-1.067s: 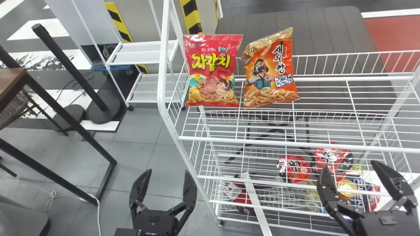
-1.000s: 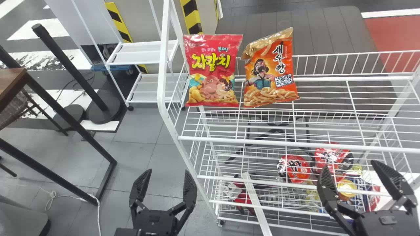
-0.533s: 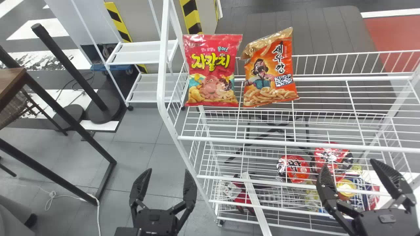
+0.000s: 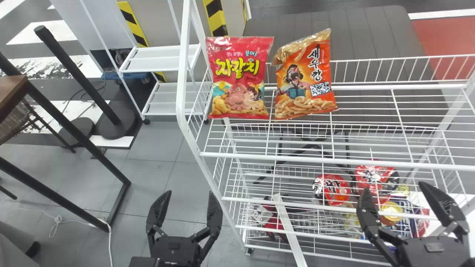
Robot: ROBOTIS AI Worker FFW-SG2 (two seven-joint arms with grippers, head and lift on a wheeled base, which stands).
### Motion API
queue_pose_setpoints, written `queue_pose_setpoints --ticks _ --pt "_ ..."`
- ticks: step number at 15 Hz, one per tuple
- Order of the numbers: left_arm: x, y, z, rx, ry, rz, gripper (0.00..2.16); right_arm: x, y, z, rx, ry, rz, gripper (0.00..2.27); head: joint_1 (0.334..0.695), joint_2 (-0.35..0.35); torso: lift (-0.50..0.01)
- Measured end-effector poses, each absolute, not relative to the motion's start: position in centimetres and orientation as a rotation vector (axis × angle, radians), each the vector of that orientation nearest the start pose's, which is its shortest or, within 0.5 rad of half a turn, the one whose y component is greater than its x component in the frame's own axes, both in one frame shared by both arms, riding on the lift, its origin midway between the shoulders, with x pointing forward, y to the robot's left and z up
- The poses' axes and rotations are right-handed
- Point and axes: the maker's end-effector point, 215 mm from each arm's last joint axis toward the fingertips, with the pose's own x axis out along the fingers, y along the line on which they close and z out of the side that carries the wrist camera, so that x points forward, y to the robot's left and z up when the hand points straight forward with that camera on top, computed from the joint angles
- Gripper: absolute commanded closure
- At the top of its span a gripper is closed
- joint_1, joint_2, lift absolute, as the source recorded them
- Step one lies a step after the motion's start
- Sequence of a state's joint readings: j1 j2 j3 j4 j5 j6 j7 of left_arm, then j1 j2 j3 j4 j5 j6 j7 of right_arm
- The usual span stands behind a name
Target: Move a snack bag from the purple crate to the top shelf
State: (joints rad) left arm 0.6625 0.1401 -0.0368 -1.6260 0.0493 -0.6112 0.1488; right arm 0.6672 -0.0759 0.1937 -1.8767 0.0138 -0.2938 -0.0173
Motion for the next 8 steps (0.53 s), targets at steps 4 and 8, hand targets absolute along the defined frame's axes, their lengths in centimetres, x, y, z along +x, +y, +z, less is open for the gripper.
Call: queue_pose_setpoints --ticks 4,8 --pt "33.57 26.73 -43.75 0.046 -0.003 0.061 0.08 35.9 -13.19 -41.01 0.039 0.077 0.187 0.08 0.695 0.223 -0.038" --pt "33.57 26.7 -43.76 0.046 -0.003 0.061 0.08 35.89 -13.22 -41.09 0.039 0.079 0.186 0.08 0.695 0.223 -0.055"
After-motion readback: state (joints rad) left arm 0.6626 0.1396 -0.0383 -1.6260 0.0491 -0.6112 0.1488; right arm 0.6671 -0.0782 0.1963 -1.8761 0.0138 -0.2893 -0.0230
